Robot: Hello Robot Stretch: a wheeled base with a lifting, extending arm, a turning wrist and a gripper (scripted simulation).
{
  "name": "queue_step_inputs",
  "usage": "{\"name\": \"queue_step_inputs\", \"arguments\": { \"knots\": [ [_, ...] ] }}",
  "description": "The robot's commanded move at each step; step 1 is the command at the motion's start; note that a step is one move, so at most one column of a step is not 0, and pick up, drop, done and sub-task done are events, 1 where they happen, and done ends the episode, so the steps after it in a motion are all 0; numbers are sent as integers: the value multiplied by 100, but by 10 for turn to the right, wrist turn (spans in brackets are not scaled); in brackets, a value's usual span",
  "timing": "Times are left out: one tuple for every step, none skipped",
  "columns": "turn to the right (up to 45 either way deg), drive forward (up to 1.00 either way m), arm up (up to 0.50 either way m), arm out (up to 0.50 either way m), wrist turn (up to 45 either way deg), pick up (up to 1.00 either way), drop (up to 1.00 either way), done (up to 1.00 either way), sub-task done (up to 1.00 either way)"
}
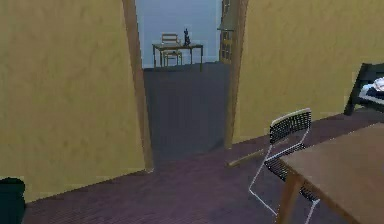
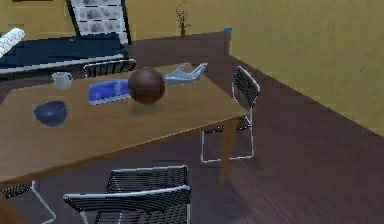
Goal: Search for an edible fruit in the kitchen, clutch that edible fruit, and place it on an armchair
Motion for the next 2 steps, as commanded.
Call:
{"name": "queue_step_inputs", "arguments": {
  "knots": [
    [0,100,0,0,0,0,0,0,0],
    [0,100,0,0,0,0,0,0,0]
  ]
}}
